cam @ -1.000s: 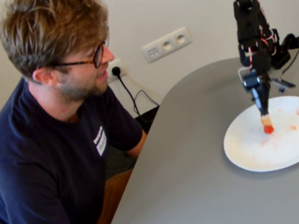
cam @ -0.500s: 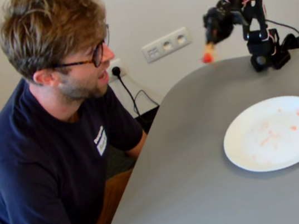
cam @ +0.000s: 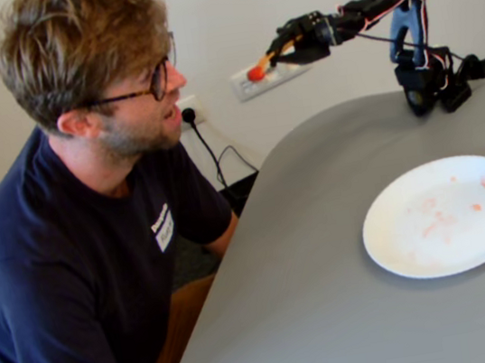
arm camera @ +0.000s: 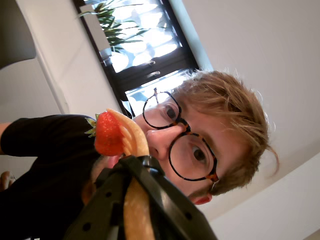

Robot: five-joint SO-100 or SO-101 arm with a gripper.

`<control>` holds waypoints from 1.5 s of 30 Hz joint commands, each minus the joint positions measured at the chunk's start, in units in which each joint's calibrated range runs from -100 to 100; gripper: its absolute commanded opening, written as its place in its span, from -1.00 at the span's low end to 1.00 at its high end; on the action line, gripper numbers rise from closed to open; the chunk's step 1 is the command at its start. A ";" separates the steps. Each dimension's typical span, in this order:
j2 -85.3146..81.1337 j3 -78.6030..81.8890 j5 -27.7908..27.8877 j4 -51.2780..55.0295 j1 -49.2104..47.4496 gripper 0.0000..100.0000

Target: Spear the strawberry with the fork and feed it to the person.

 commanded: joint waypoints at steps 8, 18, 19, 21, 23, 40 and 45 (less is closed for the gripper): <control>16.38 -10.41 -0.27 -17.75 9.02 -0.98; 30.10 -26.46 -0.22 -18.01 13.28 -0.98; 31.03 -27.82 -0.22 -18.01 13.58 -0.98; 36.11 -35.66 -0.22 -18.01 15.07 -0.98; 38.40 -39.09 -0.22 -17.92 15.52 -0.98; 45.77 -46.84 -0.06 -17.14 15.29 -0.98; 45.77 -46.84 -0.17 -17.14 15.07 -0.98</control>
